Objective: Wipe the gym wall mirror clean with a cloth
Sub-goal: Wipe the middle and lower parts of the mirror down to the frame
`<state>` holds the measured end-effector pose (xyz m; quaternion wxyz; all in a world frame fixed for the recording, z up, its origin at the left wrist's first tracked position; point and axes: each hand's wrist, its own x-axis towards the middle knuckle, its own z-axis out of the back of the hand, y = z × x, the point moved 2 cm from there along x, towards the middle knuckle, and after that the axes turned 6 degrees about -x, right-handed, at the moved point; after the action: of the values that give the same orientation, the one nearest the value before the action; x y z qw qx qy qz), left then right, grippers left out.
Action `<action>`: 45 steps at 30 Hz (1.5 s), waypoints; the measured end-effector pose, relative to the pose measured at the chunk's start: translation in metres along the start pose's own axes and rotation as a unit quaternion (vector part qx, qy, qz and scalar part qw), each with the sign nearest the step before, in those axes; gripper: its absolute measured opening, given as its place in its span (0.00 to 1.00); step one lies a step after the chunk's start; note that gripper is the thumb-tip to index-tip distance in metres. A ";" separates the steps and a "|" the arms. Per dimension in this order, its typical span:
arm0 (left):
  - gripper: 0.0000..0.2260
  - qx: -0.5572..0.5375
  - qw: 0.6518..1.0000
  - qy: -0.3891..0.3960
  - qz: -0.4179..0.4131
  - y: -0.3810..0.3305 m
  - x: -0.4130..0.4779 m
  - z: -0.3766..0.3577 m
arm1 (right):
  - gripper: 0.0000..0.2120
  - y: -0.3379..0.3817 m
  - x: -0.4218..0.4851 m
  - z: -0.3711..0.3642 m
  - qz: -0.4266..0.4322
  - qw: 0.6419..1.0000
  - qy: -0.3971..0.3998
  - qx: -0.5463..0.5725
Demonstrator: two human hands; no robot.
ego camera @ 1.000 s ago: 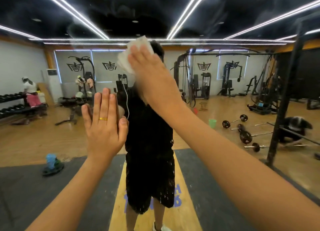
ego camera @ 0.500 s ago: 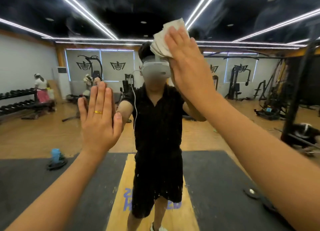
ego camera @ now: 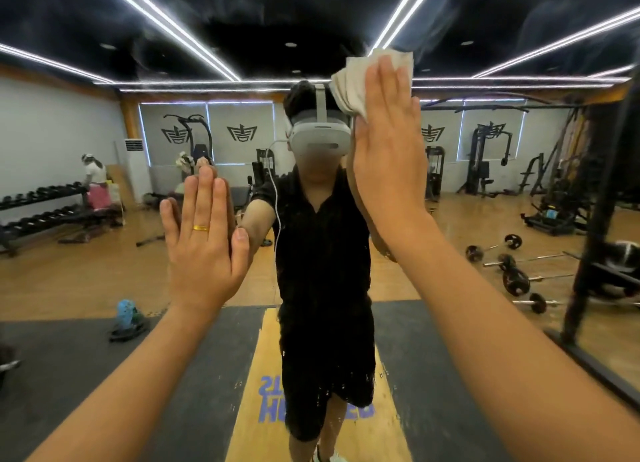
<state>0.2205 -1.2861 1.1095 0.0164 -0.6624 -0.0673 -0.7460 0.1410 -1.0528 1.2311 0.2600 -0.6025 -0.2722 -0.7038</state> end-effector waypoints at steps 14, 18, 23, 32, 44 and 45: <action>0.30 0.004 1.000 0.007 0.008 0.003 0.000 0.002 | 0.27 -0.017 0.003 0.012 0.008 0.999 0.028 -0.030; 0.30 -0.004 1.000 0.012 0.010 0.001 0.000 0.001 | 0.27 -0.010 0.003 0.013 -0.031 0.999 0.027 0.001; 0.31 -0.004 1.000 0.018 0.016 0.003 -0.001 0.004 | 0.30 -0.010 -0.090 0.002 0.016 0.997 0.073 -0.030; 0.30 -0.014 1.000 0.009 0.011 0.001 0.001 0.003 | 0.28 -0.008 0.041 0.015 -0.019 1.000 0.016 -0.017; 0.29 -0.015 1.000 0.009 0.006 -0.002 -0.003 0.003 | 0.27 -0.028 -0.026 0.017 -0.004 1.000 0.025 -0.017; 0.29 -0.015 1.000 0.009 0.005 -0.002 -0.003 0.003 | 0.27 -0.030 -0.012 0.019 -0.028 0.999 0.017 -0.010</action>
<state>0.2235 -1.2841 1.1069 0.0110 -0.6558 -0.0529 -0.7530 0.1353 -1.0173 1.2191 0.2382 -0.5852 -0.2772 -0.7238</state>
